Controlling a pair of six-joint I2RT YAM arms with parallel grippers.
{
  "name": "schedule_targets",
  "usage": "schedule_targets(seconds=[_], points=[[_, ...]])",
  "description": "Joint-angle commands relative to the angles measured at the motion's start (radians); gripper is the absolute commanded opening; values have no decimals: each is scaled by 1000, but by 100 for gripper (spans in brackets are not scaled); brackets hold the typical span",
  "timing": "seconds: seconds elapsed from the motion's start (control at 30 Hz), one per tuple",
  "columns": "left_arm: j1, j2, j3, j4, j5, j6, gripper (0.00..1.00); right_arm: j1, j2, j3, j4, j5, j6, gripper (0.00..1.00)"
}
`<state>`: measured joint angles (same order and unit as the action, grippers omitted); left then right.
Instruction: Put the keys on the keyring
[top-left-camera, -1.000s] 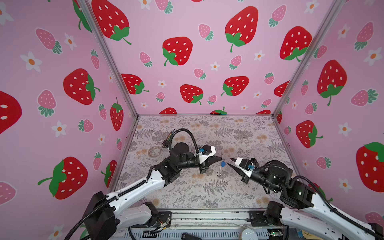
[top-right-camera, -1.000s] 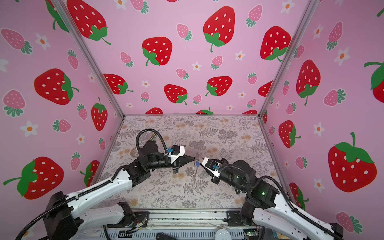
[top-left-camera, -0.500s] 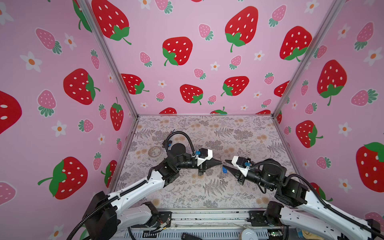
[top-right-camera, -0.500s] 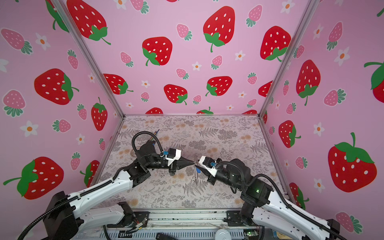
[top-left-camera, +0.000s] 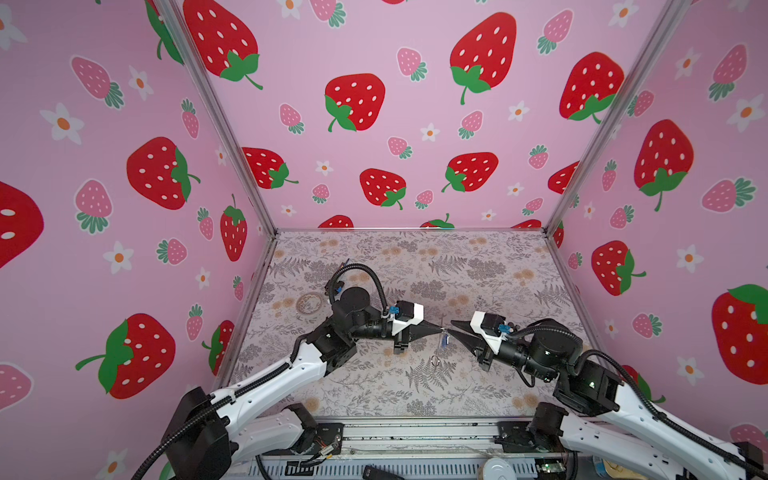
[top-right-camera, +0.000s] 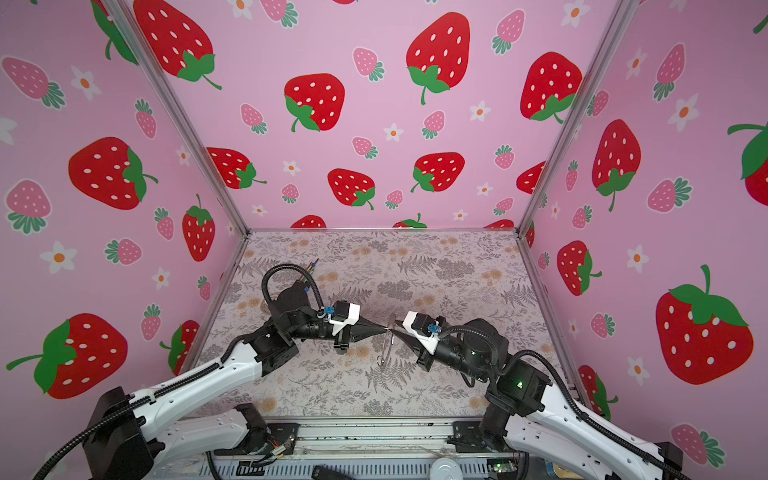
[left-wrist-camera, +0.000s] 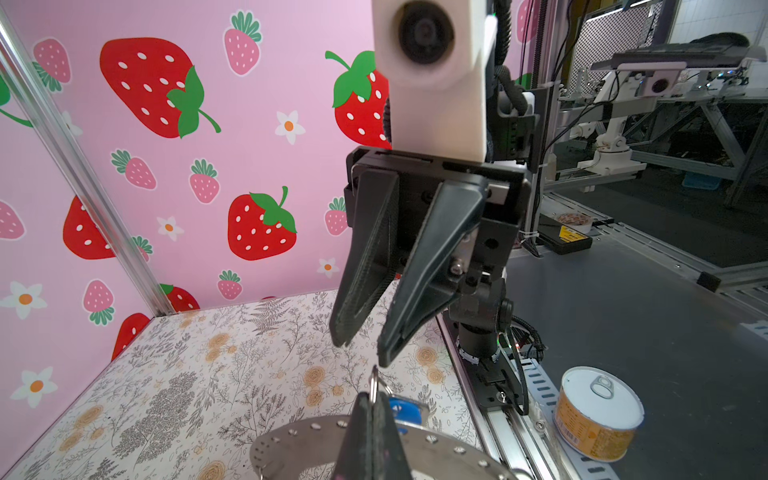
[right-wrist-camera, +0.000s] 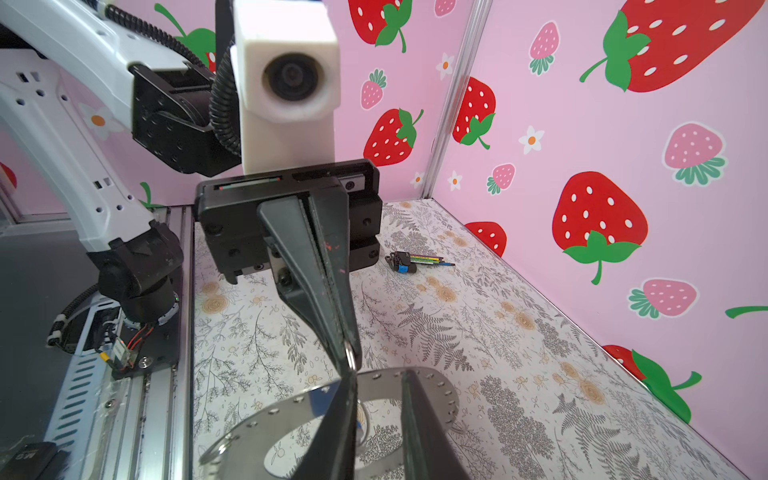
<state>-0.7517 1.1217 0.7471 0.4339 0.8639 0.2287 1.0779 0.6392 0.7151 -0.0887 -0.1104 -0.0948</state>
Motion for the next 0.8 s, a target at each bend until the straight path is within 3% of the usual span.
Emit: schedule_targets(seconds=[0.0,0.33,0.57,0.77], points=[[0,-22,42,3,29,20,0,2,2,-6,30,-31,15,20],[-3,-28,43,-11,15,29,0,2,37,1,32,-81,13,20],[-5,-36,44,-2,18,32,0,1,29,-6,18,-69,23,10],[-6,-35,40,21,32,21,0,1,31,-8,10,-76,33,9]])
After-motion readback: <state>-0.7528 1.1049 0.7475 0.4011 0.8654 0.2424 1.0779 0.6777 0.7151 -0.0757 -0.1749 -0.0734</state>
